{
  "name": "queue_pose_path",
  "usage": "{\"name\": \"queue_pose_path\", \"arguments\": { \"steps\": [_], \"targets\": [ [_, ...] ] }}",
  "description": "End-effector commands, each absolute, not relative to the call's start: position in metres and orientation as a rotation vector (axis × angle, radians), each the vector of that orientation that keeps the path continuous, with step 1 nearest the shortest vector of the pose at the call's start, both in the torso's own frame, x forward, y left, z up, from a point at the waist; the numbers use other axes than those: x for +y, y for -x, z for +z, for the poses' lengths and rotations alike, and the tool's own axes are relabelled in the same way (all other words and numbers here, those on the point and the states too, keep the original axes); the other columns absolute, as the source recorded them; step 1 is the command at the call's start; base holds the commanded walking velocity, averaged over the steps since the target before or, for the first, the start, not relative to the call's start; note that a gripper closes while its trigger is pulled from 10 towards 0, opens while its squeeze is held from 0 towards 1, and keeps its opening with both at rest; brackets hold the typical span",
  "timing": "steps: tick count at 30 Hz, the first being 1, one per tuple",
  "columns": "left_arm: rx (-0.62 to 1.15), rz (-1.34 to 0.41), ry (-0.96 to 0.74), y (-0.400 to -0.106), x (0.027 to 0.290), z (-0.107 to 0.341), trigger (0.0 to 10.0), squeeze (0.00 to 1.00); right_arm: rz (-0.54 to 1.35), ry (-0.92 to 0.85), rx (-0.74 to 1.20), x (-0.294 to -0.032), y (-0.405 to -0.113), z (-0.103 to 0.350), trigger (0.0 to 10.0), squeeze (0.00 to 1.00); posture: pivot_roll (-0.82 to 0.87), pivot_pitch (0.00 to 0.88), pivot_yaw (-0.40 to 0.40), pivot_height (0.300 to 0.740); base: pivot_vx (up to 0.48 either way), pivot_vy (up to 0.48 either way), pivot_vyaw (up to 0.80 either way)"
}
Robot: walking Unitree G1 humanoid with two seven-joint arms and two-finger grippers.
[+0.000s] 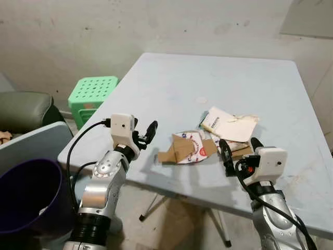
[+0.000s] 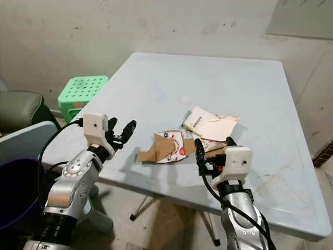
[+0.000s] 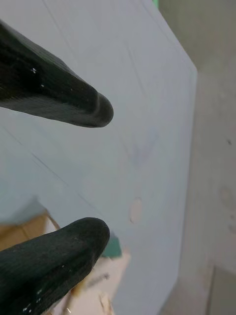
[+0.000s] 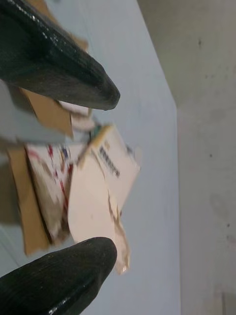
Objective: Picking trash to rubbish bin
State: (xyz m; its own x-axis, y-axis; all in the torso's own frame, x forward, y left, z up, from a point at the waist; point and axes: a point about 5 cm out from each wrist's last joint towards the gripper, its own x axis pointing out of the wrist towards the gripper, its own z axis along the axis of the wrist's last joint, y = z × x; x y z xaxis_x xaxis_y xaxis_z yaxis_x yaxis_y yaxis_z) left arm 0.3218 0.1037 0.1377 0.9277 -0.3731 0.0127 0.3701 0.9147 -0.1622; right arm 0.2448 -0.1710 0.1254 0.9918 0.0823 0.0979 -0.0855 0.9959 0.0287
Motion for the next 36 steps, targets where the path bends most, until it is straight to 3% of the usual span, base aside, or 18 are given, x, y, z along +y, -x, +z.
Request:
{"name": "queue_pose_path", "arguments": {
  "steps": [1, 8, 20, 36],
  "targets": [
    [0.002, -0.367, 0.141, -0.324, 0.110, 0.142, 10.0, 0.00, 0.097, -0.041, -0.115, -0.166, -0.246, 0.129, 10.0, 0.00, -0.05, 0.023, 0.071, 0.740, 0.300, 0.000, 0.00],
    [0.007, -0.371, 0.100, -0.324, 0.109, 0.141, 10.0, 0.00, 0.095, -0.045, -0.117, -0.166, -0.247, 0.129, 10.0, 0.00, -0.05, 0.025, 0.071, 0.740, 0.296, 0.000, 0.00],
    [-0.026, -0.519, 0.039, -0.312, 0.089, 0.139, 10.0, 0.00, 0.076, -0.055, -0.117, -0.171, -0.254, 0.132, 10.0, 0.00, -0.04, 0.028, 0.069, 0.740, 0.000, 0.000, 0.00],
    [-0.031, -0.720, -0.010, -0.289, 0.060, 0.132, 10.0, 0.00, -0.004, -0.114, -0.037, -0.197, -0.278, 0.133, 10.0, 0.00, -0.03, 0.039, 0.057, 0.740, 0.000, 0.000, 0.00]
  ]
}}
